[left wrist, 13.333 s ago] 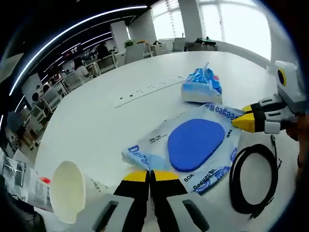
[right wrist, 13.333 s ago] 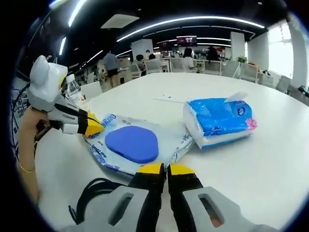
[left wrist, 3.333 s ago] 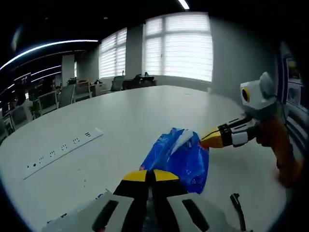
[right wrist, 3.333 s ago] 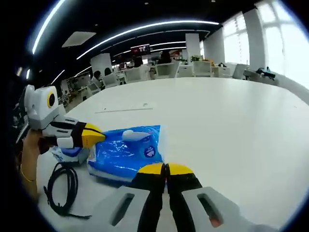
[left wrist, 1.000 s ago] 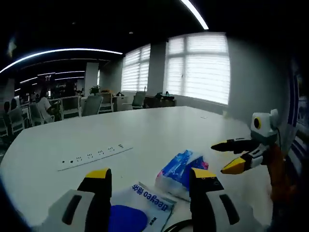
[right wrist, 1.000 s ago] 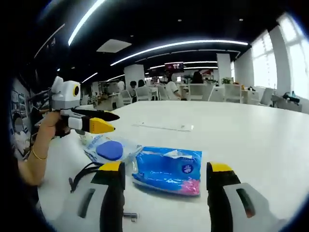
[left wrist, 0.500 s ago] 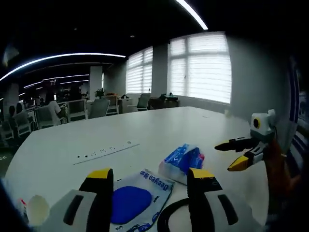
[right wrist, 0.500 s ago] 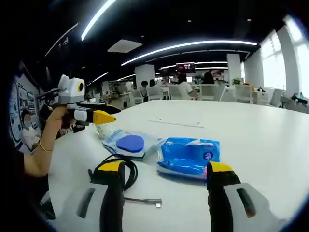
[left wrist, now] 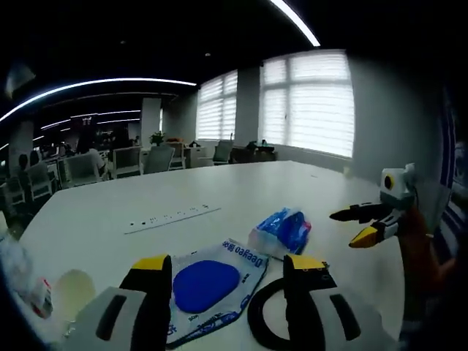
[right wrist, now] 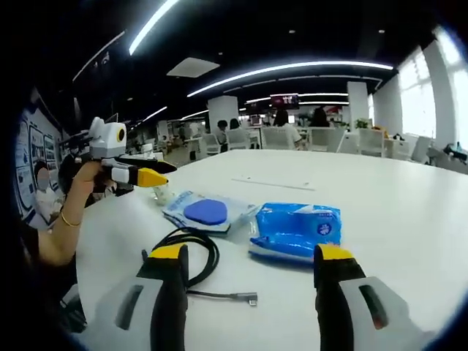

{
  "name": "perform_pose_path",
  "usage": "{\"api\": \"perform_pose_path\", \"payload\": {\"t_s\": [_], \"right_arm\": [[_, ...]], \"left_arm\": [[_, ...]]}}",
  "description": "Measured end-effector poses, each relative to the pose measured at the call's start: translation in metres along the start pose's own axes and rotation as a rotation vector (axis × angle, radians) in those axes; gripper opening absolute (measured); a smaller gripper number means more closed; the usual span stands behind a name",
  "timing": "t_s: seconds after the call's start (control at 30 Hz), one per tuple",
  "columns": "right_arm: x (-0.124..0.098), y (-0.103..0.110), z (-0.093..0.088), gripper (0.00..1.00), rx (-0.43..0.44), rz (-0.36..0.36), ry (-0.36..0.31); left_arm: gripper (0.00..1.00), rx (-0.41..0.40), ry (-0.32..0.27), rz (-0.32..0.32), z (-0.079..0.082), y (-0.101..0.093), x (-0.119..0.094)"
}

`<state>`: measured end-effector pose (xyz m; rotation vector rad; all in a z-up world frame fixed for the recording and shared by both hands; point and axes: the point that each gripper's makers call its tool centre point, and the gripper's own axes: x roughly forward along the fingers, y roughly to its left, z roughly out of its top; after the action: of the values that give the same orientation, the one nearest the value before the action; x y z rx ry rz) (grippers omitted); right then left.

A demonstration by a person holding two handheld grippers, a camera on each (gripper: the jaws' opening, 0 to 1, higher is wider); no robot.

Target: Arrange the tabletop items into an orderly group along one side of the table until the central work area is clear of visible clutter.

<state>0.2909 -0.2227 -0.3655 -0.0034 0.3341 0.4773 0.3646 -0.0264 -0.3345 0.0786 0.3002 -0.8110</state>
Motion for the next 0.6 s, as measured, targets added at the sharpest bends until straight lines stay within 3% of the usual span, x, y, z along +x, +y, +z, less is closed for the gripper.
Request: {"api": "perform_pose_path", "payload": {"t_s": [0.6], "right_arm": [[-0.012, 0.020, -0.012, 0.65, -0.018, 0.016, 0.005]], "left_arm": [[0.60, -0.021, -0.020, 0.019, -0.038, 0.006, -0.058]]}}
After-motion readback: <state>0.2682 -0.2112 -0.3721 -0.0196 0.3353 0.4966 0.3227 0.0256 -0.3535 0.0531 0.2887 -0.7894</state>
